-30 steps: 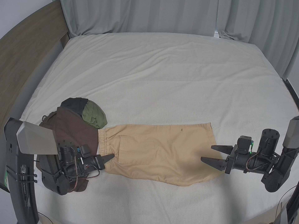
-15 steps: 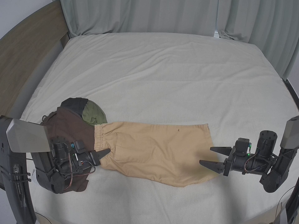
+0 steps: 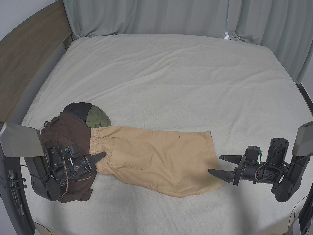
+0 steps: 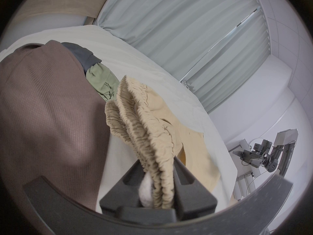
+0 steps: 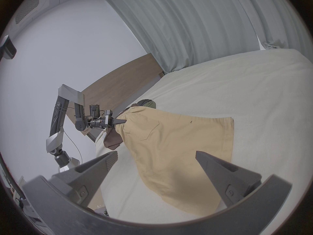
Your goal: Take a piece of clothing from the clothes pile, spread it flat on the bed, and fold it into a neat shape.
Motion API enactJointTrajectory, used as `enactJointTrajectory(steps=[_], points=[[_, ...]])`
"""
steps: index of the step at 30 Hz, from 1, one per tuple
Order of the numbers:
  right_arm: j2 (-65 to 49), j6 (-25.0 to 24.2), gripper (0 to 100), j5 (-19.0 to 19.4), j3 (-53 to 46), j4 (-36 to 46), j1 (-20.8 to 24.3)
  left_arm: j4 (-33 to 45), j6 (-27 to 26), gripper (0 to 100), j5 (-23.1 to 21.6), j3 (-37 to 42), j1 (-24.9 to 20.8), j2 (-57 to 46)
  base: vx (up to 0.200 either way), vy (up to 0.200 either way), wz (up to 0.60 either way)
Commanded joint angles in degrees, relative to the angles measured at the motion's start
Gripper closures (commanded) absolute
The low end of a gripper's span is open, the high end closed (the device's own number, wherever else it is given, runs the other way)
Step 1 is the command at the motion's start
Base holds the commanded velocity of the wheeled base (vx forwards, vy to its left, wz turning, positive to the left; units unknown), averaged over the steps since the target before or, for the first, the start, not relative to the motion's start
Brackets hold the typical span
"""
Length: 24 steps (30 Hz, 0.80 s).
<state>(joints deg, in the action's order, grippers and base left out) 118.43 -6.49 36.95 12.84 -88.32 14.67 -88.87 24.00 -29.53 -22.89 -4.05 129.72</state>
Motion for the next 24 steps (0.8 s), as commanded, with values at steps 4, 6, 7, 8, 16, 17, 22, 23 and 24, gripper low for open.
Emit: enactJointTrajectory(steps=[4, 6, 7, 8, 16, 17, 22, 23, 24], points=[[0.2, 0.0, 0, 0.0, 0.0, 0.0, 0.2, -0.1, -2.5, 100, -1.8, 1.6, 1.9, -1.0, 0.000, 0.000, 0.00], [0.2, 0.1, 0, 0.1, 0.0, 0.0, 0.3, -0.1, -2.6, 100, -2.2, 2.0, 1.8, -1.5, 0.000, 0.000, 0.00], [0.2, 0.1, 0, 0.1, 0.0, 0.0, 0.3, 0.0, -2.6, 100, -2.3, 2.1, 1.6, -1.9, 0.000, 0.000, 0.00], [0.2, 0.1, 0, 0.1, 0.0, 0.0, 0.3, 0.0, -2.6, 100, -2.3, 2.1, 1.3, -2.1, 0.000, 0.000, 0.00], [0.2, 0.2, 0, 0.1, 0.0, 0.0, 0.1, 0.0, -2.4, 100, -2.4, 1.4, -2.0, -3.9, 0.000, 0.000, 0.00], [0.1, 0.2, 0, 0.1, 0.0, 0.0, 0.1, 0.0, -2.3, 100, -2.4, 1.3, -2.8, -3.9, 0.000, 0.000, 0.00], [0.1, 0.2, 0, 0.1, 0.0, 0.0, 0.0, 0.0, -2.0, 100, -1.9, -0.4, -7.2, -4.5, 0.000, 0.000, 0.00], [0.1, 0.2, 0, 0.1, 0.0, 0.0, -0.1, 0.0, -2.0, 100, -1.9, -0.7, -7.7, -4.5, 0.000, 0.000, 0.00], [0.1, 0.2, 0, 0.1, 0.0, 0.0, -0.1, 0.1, -2.0, 100, -1.7, -1.1, -8.5, -4.5, 0.000, 0.000, 0.00]])
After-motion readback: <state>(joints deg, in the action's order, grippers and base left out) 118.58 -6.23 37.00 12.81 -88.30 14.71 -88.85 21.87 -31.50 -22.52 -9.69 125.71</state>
